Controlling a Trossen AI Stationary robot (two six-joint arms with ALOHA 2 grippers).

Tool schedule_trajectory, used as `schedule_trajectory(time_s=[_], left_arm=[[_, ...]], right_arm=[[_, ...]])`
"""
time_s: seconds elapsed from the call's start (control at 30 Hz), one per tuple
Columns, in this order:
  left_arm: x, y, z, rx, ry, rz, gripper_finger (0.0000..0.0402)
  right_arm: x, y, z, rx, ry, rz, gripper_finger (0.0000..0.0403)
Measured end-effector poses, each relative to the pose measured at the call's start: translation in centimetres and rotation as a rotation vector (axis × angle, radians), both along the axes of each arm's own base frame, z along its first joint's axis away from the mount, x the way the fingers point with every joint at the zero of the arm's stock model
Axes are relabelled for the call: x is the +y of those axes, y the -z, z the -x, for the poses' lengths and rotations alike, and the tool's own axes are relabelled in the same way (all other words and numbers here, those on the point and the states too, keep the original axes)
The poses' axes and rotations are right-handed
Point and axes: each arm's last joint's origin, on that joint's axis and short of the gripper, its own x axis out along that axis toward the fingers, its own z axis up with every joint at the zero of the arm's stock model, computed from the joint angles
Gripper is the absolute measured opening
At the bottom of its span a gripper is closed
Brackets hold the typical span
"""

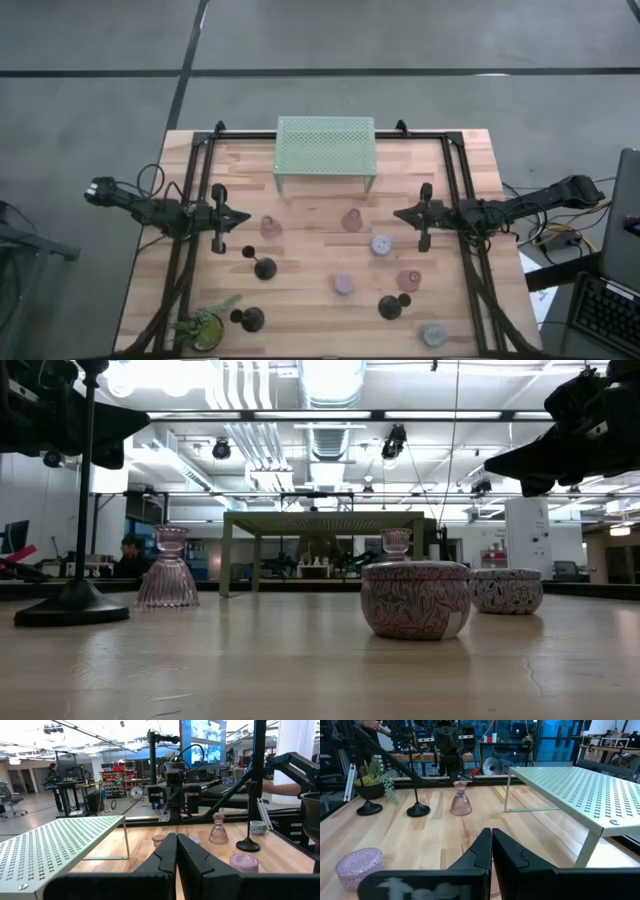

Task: Pick & Place candle stick holders

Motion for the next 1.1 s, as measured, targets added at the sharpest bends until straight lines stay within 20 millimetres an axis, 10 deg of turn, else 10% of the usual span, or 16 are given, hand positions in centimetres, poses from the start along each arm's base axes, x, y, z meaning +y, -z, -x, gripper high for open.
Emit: schedule_trajectory(time_s=[1.1], left_arm=[[0.00,0.00,0.00,0.000,0.000,0.000,0.0014]], right_arm=[[0.03,-0.01,0.00,0.019,-0.018,0.133,0.0008]])
